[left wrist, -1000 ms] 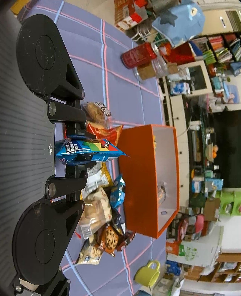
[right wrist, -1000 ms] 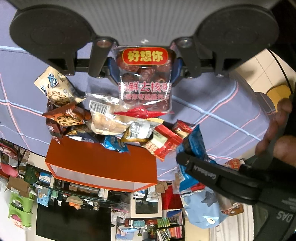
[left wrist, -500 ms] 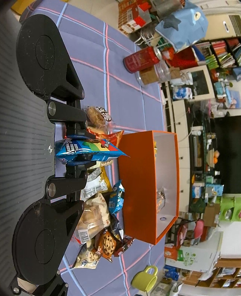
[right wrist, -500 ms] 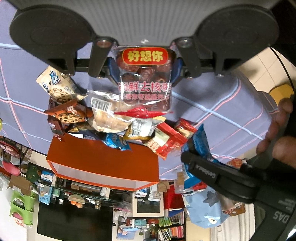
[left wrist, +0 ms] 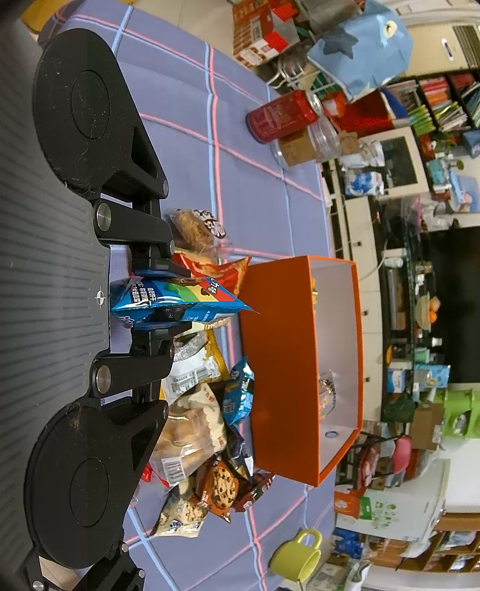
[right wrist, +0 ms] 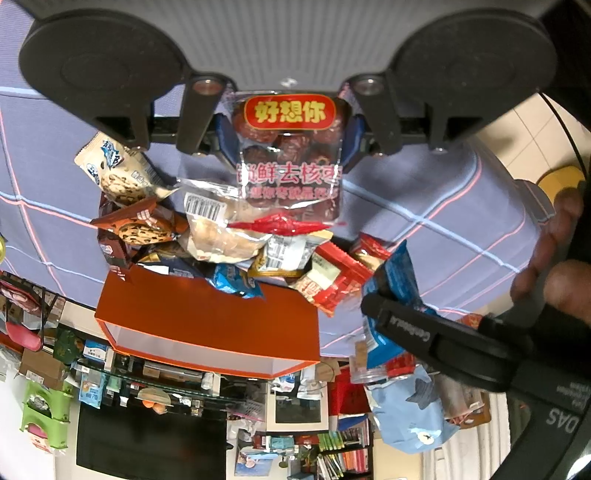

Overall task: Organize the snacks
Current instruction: 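Lift and hold both grasped snacks above the pile, then carry both snacks over the orange box and open both tools to drop them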

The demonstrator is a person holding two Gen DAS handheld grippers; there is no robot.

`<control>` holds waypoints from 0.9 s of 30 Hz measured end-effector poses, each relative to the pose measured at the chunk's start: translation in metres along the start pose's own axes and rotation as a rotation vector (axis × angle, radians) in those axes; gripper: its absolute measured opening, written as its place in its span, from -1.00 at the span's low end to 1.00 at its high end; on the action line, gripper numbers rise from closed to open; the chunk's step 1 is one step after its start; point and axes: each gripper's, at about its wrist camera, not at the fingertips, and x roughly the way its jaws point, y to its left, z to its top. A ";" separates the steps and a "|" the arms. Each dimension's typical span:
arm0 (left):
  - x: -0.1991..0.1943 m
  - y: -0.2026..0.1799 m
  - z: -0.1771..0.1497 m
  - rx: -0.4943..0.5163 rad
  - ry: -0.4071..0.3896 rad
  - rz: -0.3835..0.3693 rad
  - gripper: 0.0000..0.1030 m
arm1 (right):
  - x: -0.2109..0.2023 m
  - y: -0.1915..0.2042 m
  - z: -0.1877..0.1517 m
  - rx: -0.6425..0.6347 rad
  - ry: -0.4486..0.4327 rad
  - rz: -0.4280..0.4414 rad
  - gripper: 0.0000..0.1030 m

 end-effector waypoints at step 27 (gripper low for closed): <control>-0.013 0.000 0.010 -0.007 -0.039 -0.031 -1.00 | -0.008 0.001 0.008 -0.024 -0.037 -0.026 0.11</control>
